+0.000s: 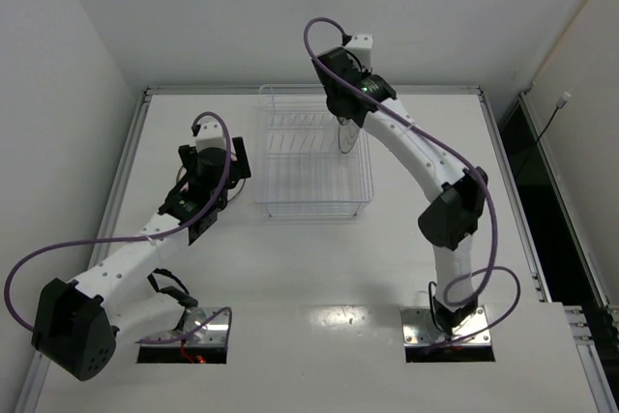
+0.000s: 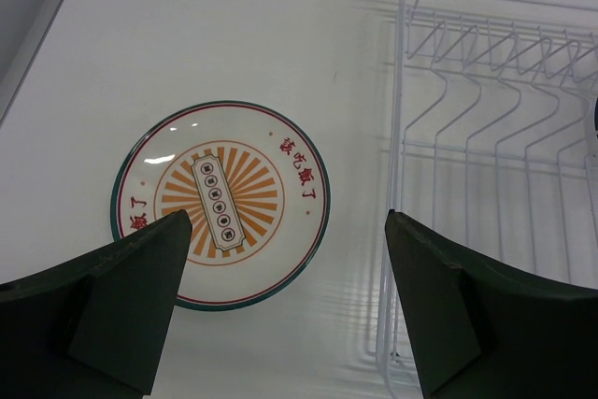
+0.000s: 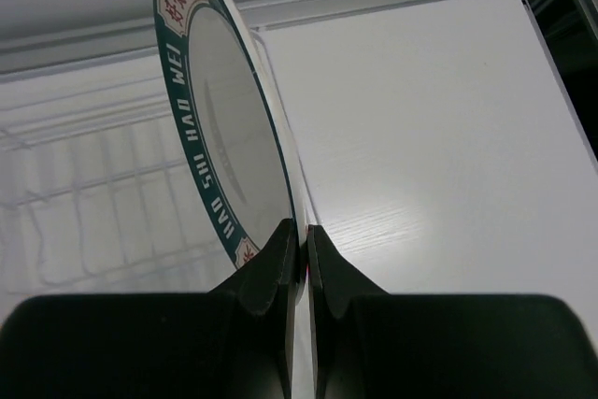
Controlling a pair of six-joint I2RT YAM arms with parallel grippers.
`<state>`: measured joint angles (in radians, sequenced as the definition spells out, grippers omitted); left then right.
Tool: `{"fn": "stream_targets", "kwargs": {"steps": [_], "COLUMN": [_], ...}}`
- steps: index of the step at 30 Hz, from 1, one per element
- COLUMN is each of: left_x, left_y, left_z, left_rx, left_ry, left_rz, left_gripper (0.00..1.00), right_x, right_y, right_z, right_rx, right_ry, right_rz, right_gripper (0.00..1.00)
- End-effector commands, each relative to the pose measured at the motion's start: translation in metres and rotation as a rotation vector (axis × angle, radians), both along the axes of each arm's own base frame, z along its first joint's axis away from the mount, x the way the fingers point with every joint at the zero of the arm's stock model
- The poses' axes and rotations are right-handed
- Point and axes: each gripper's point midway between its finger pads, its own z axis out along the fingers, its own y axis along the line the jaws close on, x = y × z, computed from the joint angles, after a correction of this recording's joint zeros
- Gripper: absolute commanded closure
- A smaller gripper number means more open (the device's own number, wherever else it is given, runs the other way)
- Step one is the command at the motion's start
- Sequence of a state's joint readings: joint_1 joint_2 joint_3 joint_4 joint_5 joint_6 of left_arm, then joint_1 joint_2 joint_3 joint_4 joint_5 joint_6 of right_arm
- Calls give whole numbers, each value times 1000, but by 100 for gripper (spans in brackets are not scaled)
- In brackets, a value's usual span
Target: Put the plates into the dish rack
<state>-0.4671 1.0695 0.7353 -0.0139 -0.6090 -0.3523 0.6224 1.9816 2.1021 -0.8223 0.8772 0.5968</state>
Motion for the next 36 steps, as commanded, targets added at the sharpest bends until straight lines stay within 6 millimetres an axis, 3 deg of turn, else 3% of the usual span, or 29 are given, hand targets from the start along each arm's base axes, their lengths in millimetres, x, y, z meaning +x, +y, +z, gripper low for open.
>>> {"fn": "stream_targets", "kwargs": {"steps": [1,2,7,8,12,14,16,18,20,21,24,25,26,27,28,29,30,34,35,36], "left_x": [0,1,0,0,-1,-1,-1,-2,-3,-2,-1,-1,-1,-2,-3,-3,-2,9,13,14], "left_y": [-3,-4,-2,-2,-1,0,0,3,4,5,11,14,17,23,24,24,24,36,48,49], "left_z": [18,22,26,26,29,29,29,25,25,22,13,10,11,12,5,5,-1,-28,-34,-48], "left_rx": [-33,-37,-39,-39,-43,-41,-41,-33,-31,-24,-7,-4,-12,-2,-1,-1,0,-84,-125,-143], "left_ry": [-58,-66,-76,-76,-84,-85,-85,-79,-80,-73,-54,-50,-56,-62,-51,-51,-34,44,51,95], "left_rz": [-3,-3,6,6,6,15,15,25,34,43,81,103,128,161,174,174,177,206,248,245], "left_gripper": [17,17,17,17,17,17,17,16,16,16,15,13,12,10,10,9,9,6,6,6], "right_x": [25,28,33,34,33,34,27,22,8,2,-31,-45,-58,-80,-99,-109,-135,-209,-233,-256], "right_y": [-13,-10,-15,-16,-11,-8,-8,-11,-5,-9,-3,-2,1,12,17,27,38,58,55,76], "right_z": [-3,-25,-75,-93,-123,-132,-141,-128,-123,-103,-104,-81,-76,-90,-65,-58,-76,-93,-127,-119], "right_rx": [-41,-57,-69,-64,-34,-7,-4,6,9,27,33,70,82,82,139,178,184,329,336,434], "right_ry": [-9,26,100,133,187,214,253,235,240,208,248,211,204,224,170,136,182,226,297,282], "right_rz": [-14,-7,-18,-13,21,47,53,54,81,84,127,149,177,232,288,337,412,590,631,751], "right_gripper": [100,100,100,100,100,100,84,67,61,58,54,52,51,49,47,45,43,40,39,39]}}
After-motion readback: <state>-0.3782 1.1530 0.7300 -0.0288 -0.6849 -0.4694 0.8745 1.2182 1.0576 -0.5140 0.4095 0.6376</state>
